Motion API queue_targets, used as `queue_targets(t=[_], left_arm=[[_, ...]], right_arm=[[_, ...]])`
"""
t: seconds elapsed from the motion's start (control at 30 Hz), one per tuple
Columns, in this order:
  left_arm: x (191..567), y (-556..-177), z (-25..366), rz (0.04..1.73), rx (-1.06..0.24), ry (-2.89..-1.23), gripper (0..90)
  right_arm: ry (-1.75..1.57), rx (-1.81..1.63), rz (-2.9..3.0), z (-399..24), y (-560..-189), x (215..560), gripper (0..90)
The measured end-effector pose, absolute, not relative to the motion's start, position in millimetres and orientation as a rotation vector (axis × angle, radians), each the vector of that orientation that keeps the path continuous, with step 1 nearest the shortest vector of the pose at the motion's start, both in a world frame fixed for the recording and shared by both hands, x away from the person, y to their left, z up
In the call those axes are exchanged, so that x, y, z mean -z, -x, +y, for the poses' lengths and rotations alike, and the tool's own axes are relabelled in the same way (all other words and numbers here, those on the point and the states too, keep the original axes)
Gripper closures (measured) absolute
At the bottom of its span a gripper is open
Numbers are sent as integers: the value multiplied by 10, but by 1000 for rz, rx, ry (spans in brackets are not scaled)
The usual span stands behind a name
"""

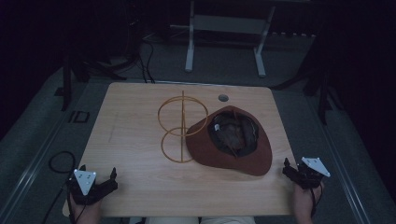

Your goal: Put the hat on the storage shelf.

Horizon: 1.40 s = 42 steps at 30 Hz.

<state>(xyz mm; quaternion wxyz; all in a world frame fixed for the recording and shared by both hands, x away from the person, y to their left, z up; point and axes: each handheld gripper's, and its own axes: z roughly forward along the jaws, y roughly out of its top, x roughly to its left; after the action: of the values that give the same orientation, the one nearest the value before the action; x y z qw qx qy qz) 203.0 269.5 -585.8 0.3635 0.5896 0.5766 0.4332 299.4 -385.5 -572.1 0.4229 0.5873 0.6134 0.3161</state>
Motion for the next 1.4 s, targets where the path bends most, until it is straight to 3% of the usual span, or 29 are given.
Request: queue_targets(t=[0.33,0.43,0.8,1.4], left_arm=[[5836,-2026,2651,1495,-1031,-1522,20],[5825,-2021,2633,1493,-1060,-1530,20],[5799,-2020,2601,1502,-967,-1526,20],[5786,-2059,2574,1516,-900,-1564,20]], right_arm=[[-1447,-838,1646,-3805,-2977,5696,112],[-1441,-859,1675,-3745,-2957,5656,112],[-1362,-948,1802,-3529,-2977,5255,138],[-1325,-999,1898,-3234,-3489,4754,121]])
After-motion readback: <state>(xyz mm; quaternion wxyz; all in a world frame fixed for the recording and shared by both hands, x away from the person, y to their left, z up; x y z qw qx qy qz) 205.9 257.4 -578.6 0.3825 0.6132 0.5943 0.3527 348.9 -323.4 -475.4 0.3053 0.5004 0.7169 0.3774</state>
